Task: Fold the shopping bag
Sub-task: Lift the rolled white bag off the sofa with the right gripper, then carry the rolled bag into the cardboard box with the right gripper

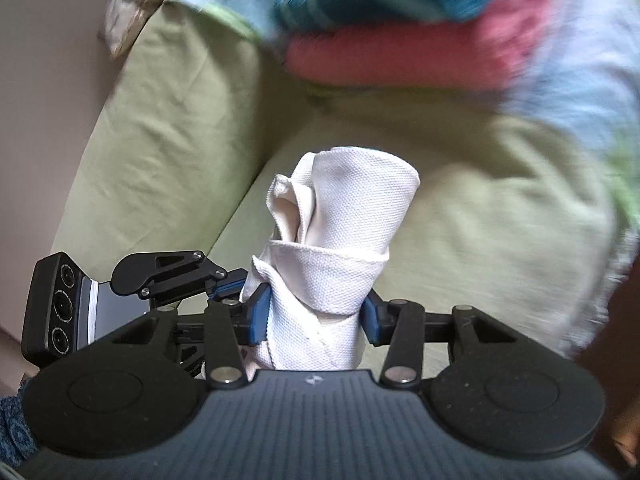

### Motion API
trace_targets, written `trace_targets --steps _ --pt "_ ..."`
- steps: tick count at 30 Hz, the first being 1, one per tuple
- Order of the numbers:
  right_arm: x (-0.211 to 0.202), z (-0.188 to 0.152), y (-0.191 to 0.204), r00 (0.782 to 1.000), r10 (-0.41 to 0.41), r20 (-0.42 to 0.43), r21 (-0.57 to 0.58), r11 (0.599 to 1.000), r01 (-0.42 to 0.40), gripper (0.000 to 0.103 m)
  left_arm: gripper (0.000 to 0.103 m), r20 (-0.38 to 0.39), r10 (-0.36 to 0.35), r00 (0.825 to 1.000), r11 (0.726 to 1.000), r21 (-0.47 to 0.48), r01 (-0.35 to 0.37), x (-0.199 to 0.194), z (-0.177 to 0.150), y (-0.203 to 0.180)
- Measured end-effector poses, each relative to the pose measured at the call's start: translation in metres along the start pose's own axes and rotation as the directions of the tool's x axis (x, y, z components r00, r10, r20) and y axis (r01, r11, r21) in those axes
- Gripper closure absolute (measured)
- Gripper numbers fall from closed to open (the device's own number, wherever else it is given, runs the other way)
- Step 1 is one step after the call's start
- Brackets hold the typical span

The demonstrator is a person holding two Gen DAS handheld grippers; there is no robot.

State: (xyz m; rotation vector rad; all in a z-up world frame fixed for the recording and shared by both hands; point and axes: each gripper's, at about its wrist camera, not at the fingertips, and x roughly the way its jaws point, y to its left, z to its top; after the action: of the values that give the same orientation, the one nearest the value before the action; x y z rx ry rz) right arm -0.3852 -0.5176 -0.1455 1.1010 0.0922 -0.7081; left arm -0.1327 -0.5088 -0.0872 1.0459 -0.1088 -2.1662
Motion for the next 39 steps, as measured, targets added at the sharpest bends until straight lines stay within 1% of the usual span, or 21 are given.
trace_targets --steps 4,8,10,14,17,19,21,24,26,28,30,32,35,39 --pt "-0.061 -0.007 -0.023 0.996 -0.067 0.065 0.040 0.997 0.064 0.061 0.103 0.039 -0.075 0.996 0.996 0.050 0.073 0.020 0.037 -0.032" --pt "-0.121 -0.018 -0.049 0.981 -0.149 0.126 0.096 0.986 0.137 0.061 0.103 0.049 -0.154 0.987 0.981 0.124 0.148 0.046 0.076 -0.073" --pt "-0.152 -0.024 -0.063 0.970 -0.188 0.158 0.126 0.978 0.169 0.061 0.103 0.058 -0.197 0.979 0.971 0.150 0.187 0.059 0.095 -0.092" --pt "-0.205 -0.034 -0.092 0.946 -0.252 0.206 0.186 0.959 0.215 0.061 0.103 0.079 -0.280 0.957 0.947 0.189 0.261 0.086 0.129 -0.130" --pt "-0.236 -0.038 -0.113 0.929 -0.294 0.224 0.237 0.941 0.241 0.061 0.103 0.075 -0.324 0.943 0.928 0.217 0.302 0.109 0.152 -0.155" --pt "-0.251 -0.038 -0.126 0.920 -0.318 0.229 0.261 0.931 0.257 0.061 0.103 0.070 -0.347 0.935 0.920 0.221 0.325 0.123 0.162 -0.165" --pt "-0.260 -0.035 -0.138 0.915 -0.331 0.232 0.273 0.925 0.266 0.061 0.103 0.064 -0.357 0.932 0.917 0.211 0.338 0.137 0.167 -0.167" --pt "-0.261 -0.026 -0.155 0.914 -0.335 0.229 0.285 0.921 0.266 0.061 0.103 0.055 -0.374 0.926 0.913 0.195 0.357 0.157 0.175 -0.171" --pt "-0.255 -0.022 -0.167 0.920 -0.322 0.223 0.298 0.921 0.250 0.061 0.103 0.044 -0.382 0.923 0.912 0.180 0.369 0.170 0.178 -0.171" --pt "-0.247 -0.022 -0.180 0.928 -0.308 0.211 0.317 0.919 0.233 0.061 0.103 0.012 -0.386 0.922 0.911 0.160 0.379 0.181 0.175 -0.168" --pt "-0.240 -0.027 -0.191 0.934 -0.299 0.198 0.343 0.913 0.220 0.061 0.103 -0.020 -0.392 0.920 0.907 0.161 0.390 0.190 0.172 -0.169" --pt "-0.241 -0.037 -0.201 0.936 -0.293 0.197 0.373 0.905 0.205 0.061 0.103 -0.044 -0.409 0.912 0.897 0.165 0.410 0.196 0.168 -0.173" --pt "-0.255 -0.055 -0.215 0.929 -0.293 0.226 0.423 0.889 0.177 0.061 0.103 -0.050 -0.443 0.895 0.879 0.170 0.445 0.201 0.169 -0.184" --pt "-0.280 -0.079 -0.235 0.909 -0.316 0.273 0.497 0.855 0.148 0.061 0.103 -0.047 -0.480 0.876 0.859 0.180 0.480 0.217 0.182 -0.210"
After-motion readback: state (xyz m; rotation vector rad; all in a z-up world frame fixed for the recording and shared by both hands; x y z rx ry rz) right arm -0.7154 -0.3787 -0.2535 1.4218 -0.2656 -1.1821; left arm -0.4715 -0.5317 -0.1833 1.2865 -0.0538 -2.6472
